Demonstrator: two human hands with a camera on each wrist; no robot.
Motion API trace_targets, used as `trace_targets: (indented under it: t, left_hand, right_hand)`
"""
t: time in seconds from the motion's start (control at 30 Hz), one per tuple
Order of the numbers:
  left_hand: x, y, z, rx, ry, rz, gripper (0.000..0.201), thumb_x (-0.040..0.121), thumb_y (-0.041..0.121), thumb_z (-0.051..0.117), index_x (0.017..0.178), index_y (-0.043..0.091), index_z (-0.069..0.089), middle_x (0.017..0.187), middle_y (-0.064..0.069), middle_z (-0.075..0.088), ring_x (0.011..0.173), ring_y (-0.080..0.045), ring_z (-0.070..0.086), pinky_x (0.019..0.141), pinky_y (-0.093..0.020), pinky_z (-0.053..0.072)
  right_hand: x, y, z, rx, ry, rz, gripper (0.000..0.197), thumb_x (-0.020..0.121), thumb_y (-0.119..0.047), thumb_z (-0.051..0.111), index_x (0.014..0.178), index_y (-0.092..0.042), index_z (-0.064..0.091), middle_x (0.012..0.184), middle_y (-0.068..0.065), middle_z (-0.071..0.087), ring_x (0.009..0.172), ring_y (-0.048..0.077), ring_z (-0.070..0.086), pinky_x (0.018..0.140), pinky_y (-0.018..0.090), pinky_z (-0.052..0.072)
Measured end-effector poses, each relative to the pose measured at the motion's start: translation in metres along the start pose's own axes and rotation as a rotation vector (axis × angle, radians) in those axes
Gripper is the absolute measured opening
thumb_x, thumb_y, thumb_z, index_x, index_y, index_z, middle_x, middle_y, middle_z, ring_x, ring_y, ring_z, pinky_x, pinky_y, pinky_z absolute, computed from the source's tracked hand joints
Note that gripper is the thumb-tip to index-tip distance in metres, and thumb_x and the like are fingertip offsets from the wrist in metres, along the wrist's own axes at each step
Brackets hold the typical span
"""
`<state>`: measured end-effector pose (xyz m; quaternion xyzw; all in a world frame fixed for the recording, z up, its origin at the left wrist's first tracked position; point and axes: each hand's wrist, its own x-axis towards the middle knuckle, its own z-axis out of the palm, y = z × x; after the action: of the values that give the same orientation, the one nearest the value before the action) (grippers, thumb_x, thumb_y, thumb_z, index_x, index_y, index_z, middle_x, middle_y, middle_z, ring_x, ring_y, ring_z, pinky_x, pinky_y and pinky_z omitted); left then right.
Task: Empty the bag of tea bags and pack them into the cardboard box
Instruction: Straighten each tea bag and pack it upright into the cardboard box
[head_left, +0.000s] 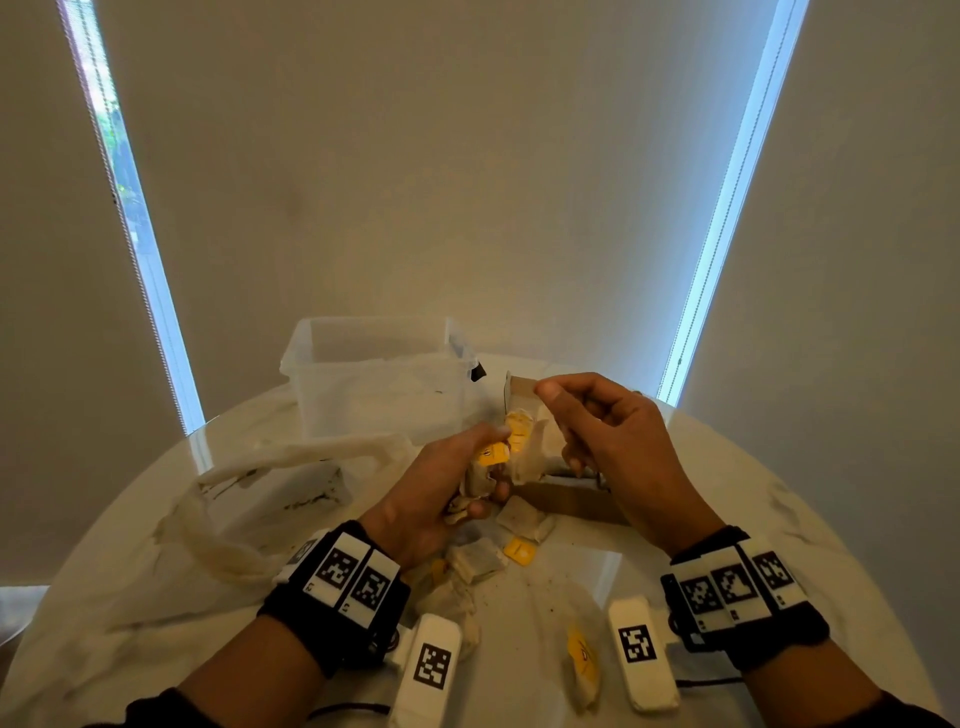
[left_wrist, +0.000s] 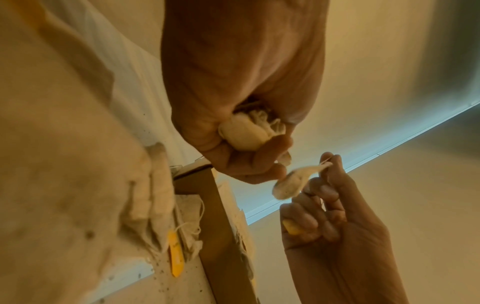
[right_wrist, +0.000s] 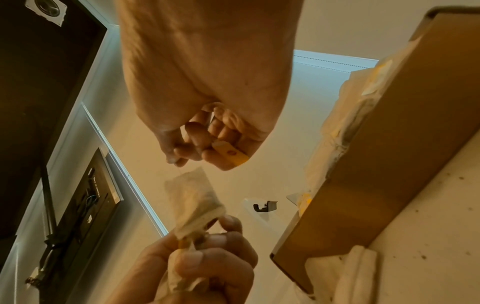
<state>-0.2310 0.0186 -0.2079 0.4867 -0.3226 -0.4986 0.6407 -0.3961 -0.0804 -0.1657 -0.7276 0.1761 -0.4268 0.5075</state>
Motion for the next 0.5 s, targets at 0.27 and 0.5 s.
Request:
trace_targets:
  t: [0.27,0.5]
  left_hand:
    - [-0.014,0.012,0.008,0.022,-0.075,0.139,0.039,0.105,0.016,0.048,0.131,0.025,0.075,0.088,-0.009,0.073,0.052,-0.015,0.051,0.038,-0.022,0.036]
    - [-0.017,0.010,0.010,0.259,-0.064,0.209,0.038,0.101,0.050,0.065,0.114,0.017,0.078,0.089,-0.020,0.065,0.054,-0.016,0.051,0.040,-0.022,0.037]
  right_hand:
    - [-0.001,-0.001,-0.003,-0.013,-0.059,0.020,0.018,0.103,-0.018,0.065,0.113,-0.007,0.076,0.061,-0.014,0.066,0.052,-0.001,0.060,0.052,0.009,0.045]
    - [0.003,0.005,-0.006,-0.002,-0.061,0.064,0.023,0.102,-0.029,0.067,0.111,-0.011,0.078,0.066,-0.009,0.064,0.057,0.001,0.055,0.055,0.014,0.045]
